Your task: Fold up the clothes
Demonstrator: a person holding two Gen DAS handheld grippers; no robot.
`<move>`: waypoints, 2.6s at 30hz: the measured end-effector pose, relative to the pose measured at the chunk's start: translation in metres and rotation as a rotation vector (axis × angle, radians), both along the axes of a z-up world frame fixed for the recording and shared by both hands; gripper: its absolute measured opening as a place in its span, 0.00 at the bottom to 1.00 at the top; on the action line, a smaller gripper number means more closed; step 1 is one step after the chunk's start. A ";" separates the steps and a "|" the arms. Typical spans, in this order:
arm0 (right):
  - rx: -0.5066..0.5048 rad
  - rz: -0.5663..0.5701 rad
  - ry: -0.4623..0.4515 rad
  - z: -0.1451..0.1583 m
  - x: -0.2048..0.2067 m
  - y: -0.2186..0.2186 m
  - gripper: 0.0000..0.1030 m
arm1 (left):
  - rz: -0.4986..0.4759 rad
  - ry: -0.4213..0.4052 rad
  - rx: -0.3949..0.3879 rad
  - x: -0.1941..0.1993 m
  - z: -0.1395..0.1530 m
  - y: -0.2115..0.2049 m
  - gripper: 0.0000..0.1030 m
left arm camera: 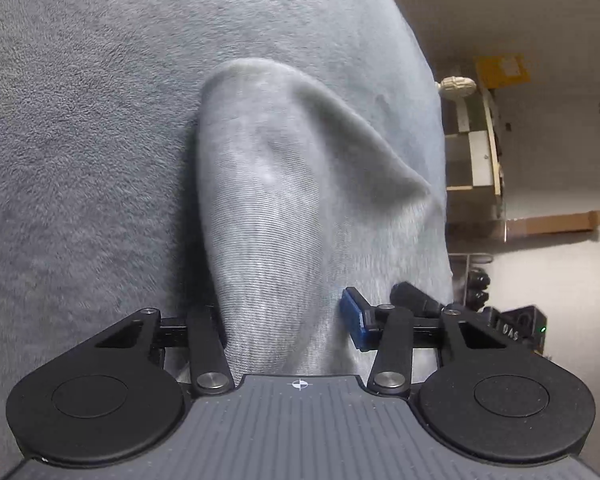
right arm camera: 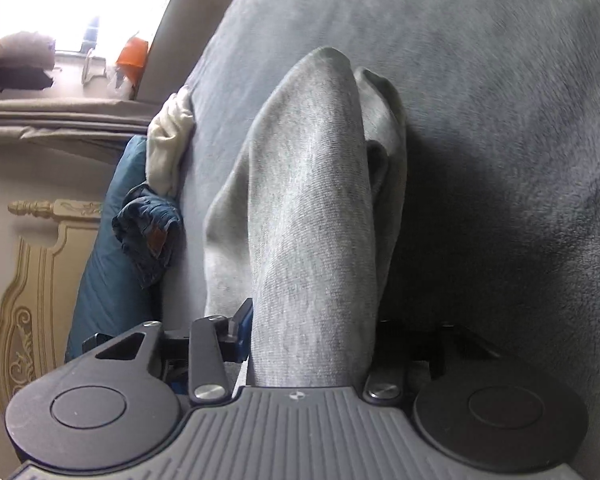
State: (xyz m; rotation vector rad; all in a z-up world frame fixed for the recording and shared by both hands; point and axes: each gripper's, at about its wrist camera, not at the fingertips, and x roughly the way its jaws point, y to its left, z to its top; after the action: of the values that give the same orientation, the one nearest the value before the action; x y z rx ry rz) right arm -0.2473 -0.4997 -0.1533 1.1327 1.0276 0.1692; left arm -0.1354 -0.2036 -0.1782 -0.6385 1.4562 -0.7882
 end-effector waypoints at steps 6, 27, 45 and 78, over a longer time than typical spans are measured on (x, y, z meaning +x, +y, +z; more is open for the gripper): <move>-0.067 0.053 -0.027 0.043 -0.013 0.011 0.44 | 0.032 -0.044 -0.023 -0.022 0.031 0.019 0.42; -0.169 0.078 -0.323 0.206 -0.125 0.072 0.44 | 0.086 -0.387 -0.105 -0.155 0.200 0.082 0.41; -0.276 -0.103 -0.436 0.265 -0.302 0.050 0.44 | -0.121 -0.507 -0.211 -0.269 0.248 0.025 0.41; -0.450 -0.240 -0.359 0.325 -0.290 -0.179 0.44 | -0.399 -0.473 -0.309 -0.215 0.298 -0.245 0.42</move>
State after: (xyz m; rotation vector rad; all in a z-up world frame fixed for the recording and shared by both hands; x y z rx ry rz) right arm -0.5377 -0.6785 0.1714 0.7682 0.5654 -0.0506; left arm -0.3507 -0.4486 0.1201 -0.3523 1.0403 -1.3929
